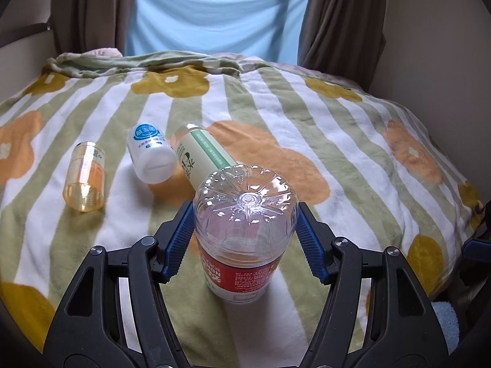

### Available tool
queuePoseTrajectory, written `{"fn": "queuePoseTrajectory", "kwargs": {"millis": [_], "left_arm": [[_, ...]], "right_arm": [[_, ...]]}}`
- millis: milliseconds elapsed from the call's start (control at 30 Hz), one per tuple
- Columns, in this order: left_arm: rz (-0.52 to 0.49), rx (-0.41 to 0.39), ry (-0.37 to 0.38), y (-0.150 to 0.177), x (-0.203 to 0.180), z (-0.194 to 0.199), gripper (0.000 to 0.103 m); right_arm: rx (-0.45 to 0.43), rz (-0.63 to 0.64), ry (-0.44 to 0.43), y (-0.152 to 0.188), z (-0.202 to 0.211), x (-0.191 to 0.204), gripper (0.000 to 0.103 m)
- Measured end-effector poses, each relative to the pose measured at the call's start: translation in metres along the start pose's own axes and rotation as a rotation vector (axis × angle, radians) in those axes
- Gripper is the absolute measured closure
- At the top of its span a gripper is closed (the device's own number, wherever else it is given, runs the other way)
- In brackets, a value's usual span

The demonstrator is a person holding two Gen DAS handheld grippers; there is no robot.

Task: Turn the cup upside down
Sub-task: 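Set the inverted water bottle on the bed with the left gripper, then open the left gripper and pull it back from the bottle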

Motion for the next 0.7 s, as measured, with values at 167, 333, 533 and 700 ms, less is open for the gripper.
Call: {"fn": "queuePoseTrajectory", "kwargs": {"millis": [167,333,533,700], "left_arm": [[-0.022,-0.011,-0.024,-0.001,-0.004,0.0,0.032],[-0.011,-0.047,-0.041,-0.001,0.002,0.008,0.0],[0.011,-0.018,-0.05,-0.001,0.011,0.006,0.0],[0.012,-0.032,-0.061,-0.005,0.015,0.02,0.0]], "right_arm": [[-0.008,-0.013,0.002,0.0,-0.001,-0.004,0.0],[-0.005,-0.009,0.002,0.0,-0.004,-0.004,0.0],[-0.001,-0.009,-0.002,0.001,-0.008,-0.003,0.0],[-0.006,-0.002,-0.001,-0.001,-0.008,0.003,0.0]]}}
Point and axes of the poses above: each gripper's, at about its wrist camera, not at the fingertips, and z roughly against the way its jaws point, x to its left, y to its underside, the point moved 5 cm from there along -z, roughly the way its jaws point, and after that the axes turned 9 degrees about -x, right-handed, at the moved point
